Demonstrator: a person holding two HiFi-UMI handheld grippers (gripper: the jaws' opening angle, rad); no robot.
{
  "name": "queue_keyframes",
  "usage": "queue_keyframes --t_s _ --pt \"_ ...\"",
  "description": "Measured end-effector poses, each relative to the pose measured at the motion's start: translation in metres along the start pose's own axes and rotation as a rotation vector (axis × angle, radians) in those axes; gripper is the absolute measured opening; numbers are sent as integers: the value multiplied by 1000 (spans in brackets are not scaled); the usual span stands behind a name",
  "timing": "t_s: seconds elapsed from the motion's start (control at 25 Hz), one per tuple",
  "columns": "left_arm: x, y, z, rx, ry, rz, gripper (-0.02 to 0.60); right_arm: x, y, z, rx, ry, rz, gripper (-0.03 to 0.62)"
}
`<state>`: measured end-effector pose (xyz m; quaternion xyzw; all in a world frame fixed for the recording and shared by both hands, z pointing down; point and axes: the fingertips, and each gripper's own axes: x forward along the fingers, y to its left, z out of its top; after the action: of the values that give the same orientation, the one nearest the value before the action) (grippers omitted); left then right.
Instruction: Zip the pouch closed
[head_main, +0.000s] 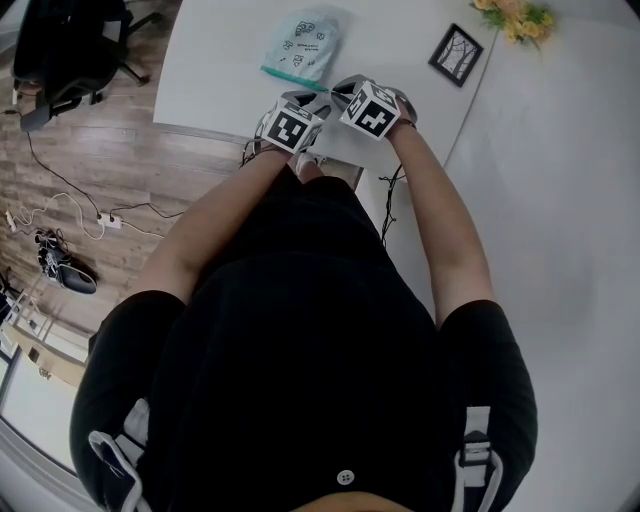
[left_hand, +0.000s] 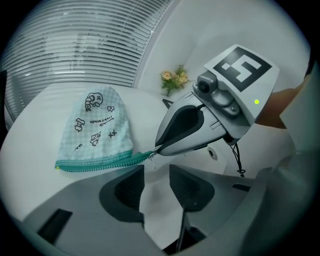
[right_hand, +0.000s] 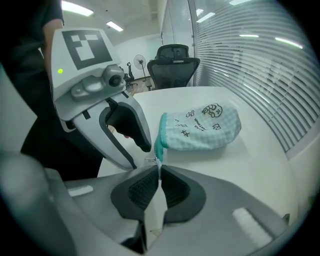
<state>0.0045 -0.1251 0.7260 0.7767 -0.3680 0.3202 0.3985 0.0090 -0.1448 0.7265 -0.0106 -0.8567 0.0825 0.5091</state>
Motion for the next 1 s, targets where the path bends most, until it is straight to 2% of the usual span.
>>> queue_keyframes --t_s 0.28,0.52,1.0 --pt "-1 5 -2 -34 -2 8 90 -1 12 12 17 -26 11 25" --pt "-2 9 -5 -35 21 37 11 -4 16 14 15 -30 10 25" --pt "-9 15 4 -49 22 48 9 -12 12 18 0 8 -33 23"
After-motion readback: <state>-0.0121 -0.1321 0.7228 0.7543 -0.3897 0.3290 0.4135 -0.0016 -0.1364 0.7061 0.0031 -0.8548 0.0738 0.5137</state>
